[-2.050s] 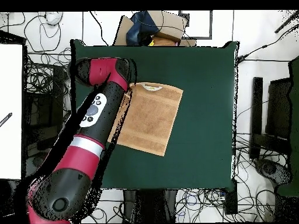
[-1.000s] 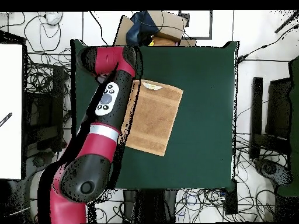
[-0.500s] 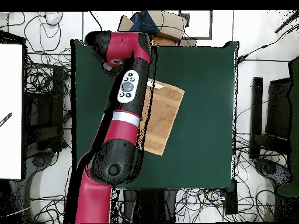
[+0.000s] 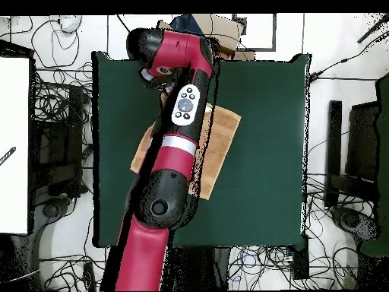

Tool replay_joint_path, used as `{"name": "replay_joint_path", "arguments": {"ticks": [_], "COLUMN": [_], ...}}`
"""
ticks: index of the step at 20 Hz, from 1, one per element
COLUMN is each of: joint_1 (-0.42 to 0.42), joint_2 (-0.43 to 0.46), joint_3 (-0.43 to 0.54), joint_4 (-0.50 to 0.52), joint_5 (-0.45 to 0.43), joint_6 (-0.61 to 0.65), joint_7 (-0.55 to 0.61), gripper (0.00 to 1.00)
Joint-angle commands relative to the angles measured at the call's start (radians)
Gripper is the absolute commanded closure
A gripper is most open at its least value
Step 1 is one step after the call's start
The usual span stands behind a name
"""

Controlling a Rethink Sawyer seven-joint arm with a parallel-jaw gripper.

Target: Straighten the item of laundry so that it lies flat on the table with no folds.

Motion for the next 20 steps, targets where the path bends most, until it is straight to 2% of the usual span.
{"name": "replay_joint_path", "arguments": {"ticks": [1,8,13,15,20], "joint_1": [-0.015,-0.032,-0.022,0.000,0.004], "joint_2": [-0.006,-0.003,-0.005,-0.006,-0.006], "joint_3": [-0.241,-0.345,-0.376,-0.351,-0.359], "joint_4": [-0.040,-0.031,-0.010,0.009,0.016], "joint_5": [0.154,0.260,0.302,0.284,0.289], "joint_6": [-0.034,-0.075,-0.102,-0.099,-0.096], "joint_7": [0.298,0.312,0.330,0.331,0.318], "gripper": [1.00,1.00,1.00,1.00,1.00]}}
